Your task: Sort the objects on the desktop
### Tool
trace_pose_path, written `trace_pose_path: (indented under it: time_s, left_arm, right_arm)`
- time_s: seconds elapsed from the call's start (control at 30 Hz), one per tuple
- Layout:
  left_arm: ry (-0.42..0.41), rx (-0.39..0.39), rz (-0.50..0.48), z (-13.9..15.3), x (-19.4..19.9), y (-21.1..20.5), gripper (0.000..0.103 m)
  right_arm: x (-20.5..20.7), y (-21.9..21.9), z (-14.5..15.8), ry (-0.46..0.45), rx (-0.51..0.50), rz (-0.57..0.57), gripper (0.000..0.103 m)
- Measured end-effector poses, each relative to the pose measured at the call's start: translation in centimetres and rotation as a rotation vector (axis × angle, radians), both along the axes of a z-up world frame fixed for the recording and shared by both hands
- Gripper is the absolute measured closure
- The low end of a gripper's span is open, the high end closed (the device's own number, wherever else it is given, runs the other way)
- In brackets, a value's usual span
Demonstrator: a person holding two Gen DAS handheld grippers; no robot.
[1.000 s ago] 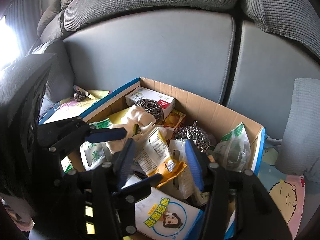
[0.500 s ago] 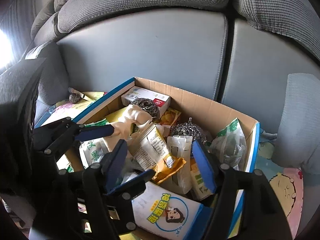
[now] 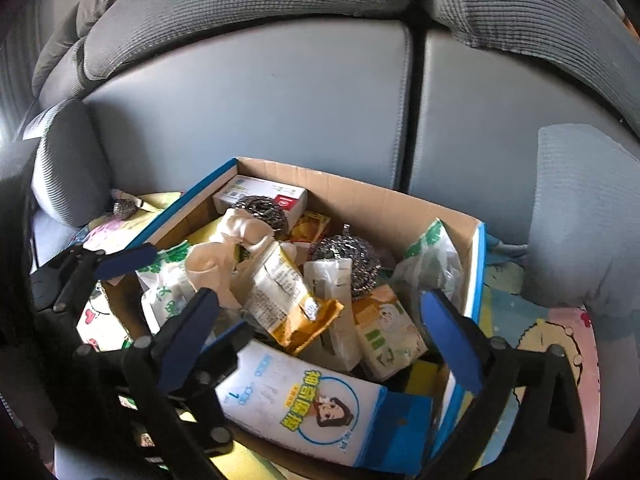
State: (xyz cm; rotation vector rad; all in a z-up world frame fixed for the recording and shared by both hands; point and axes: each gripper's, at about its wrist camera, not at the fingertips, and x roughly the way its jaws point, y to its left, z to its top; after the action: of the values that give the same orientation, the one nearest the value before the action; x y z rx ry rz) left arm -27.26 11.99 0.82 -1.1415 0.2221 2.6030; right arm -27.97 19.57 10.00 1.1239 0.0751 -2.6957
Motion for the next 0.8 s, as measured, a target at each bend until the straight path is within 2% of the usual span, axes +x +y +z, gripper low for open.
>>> trace_pose_path:
  time_s: [0.23,0.4,0.8]
  left_arm:
    - [-0.014,0.000,0.027,0.1,0.4,-0.8,0.003]
    - [0.006,-0.028,0.043,0.4,1.0,-0.9,0.001]
    - [-0.062,0.014,0.064,0.0,1.2,-1.6,0.001]
  right_arm:
    - [0.6,0.4,-0.1,-0.012,0.010,-0.045,0.000]
    - [0.8,0.6,-0.1,-0.019,0.012,-0.059,0.000]
    - [1.4,0.7,0.4,0.003,0.099,-0.119,0.000]
